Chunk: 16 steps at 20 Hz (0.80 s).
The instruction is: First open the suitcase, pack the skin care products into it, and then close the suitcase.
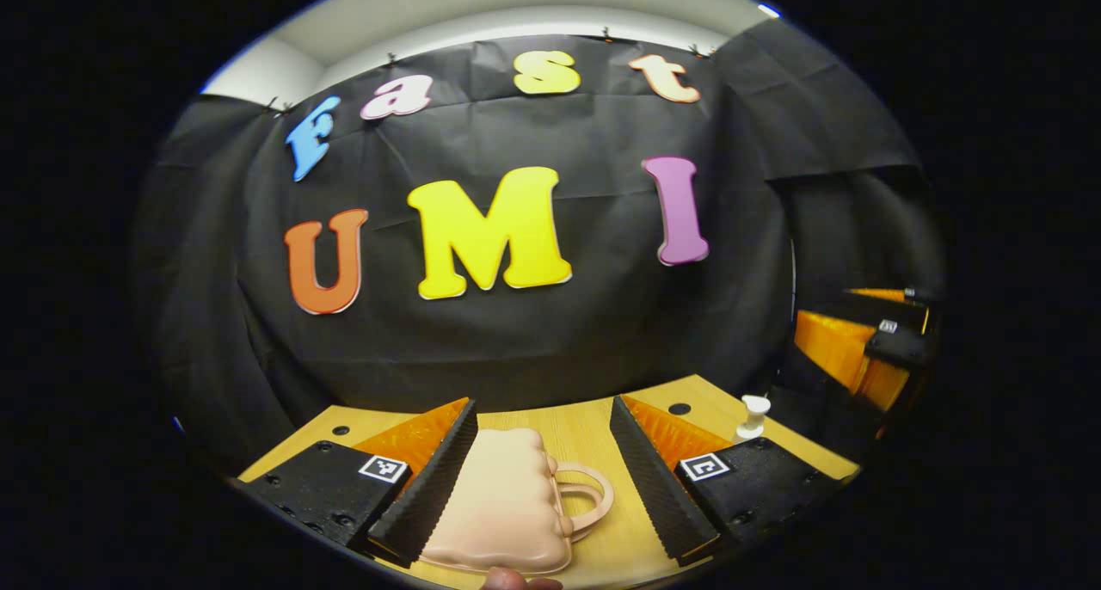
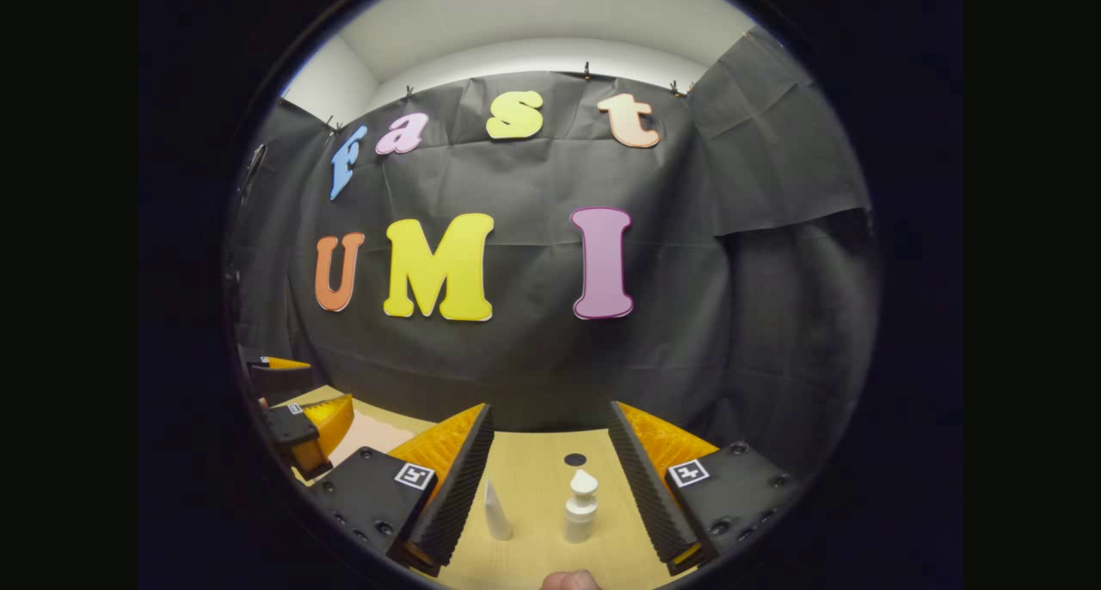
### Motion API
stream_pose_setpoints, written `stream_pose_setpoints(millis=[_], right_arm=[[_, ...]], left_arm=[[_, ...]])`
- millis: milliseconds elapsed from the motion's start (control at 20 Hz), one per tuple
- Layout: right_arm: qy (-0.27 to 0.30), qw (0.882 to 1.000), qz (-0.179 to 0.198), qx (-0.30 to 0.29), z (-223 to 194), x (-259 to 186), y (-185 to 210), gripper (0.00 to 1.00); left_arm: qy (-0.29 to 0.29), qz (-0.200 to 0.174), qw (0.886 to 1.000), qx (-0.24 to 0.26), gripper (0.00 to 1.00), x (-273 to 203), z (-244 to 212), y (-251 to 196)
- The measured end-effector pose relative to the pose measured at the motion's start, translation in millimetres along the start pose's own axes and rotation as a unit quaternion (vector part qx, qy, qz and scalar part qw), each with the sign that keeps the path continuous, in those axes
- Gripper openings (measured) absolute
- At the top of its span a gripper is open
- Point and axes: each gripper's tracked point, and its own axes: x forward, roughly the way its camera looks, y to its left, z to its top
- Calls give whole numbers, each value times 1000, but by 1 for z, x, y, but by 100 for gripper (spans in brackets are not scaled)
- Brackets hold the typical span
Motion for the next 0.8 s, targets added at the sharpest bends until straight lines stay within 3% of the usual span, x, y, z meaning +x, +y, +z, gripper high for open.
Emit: stream_pose_setpoints(millis=[150, 250, 350, 500, 650, 800], right_arm=[[8, 1000, -29, -8, -7, -3, -28, 80], [13, 998, -52, -14, -11, -7, -50, 80], [20, 997, -75, -15, -16, -13, -72, 80], [31, 994, -105, -17, -24, -25, -98, 80], [38, 991, -127, -20, -29, -38, -118, 80], [51, 988, -143, -18, -36, -50, -133, 80]], left_arm=[[24, -41, 996, 73, 98, 5, -26, -13], [54, -74, 987, 131, 98, 8, -54, -29], [74, -103, 971, 201, 98, 10, -79, -44], [121, -147, 939, 287, 97, 18, -126, -59], [185, -141, 917, 323, 95, 36, -165, -44], [211, -130, 910, 332, 90, 56, -179, -34]])
